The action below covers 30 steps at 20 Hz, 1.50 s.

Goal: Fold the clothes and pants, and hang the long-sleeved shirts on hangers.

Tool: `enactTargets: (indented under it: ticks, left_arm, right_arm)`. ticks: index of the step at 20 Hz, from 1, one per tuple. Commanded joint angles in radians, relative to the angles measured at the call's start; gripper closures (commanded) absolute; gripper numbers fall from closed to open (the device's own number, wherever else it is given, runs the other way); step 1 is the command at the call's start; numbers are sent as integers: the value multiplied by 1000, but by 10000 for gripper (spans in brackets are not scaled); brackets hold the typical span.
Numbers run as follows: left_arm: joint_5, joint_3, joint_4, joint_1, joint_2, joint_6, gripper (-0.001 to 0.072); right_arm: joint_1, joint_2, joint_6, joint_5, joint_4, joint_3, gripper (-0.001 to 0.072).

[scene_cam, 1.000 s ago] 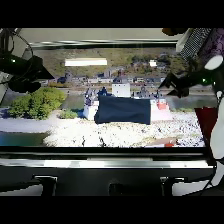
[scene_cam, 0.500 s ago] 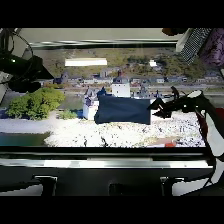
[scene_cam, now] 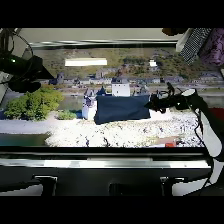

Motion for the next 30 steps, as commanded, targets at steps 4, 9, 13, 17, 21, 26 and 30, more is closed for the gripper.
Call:
enactTargets:
  ticks: [4,9,13,17,21,26,30]
  left_arm:
    - [-1,0,0,-21,1,0,691]
    - [-1,0,0,-39,1,0,691]
    - [-2,0,0,-39,1,0,691]
    - [-3,0,0,-39,1,0,691]
    - [-3,0,0,-39,1,0,691]
    - [-18,0,-1,-39,1,0,691]
    - [-48,0,-1,-39,1,0,691]
  right_arm:
    - [3,14,290,-17,-174,311,687]
    - [-63,14,556,2,-374,526,687]
    - [-191,15,674,18,-372,635,687]
    - [-290,51,878,0,-447,679,688]
    - [-341,117,1097,-37,-640,679,688]
    - [-377,161,1203,-23,-776,680,688]
    - [-411,185,1209,61,-789,679,687]
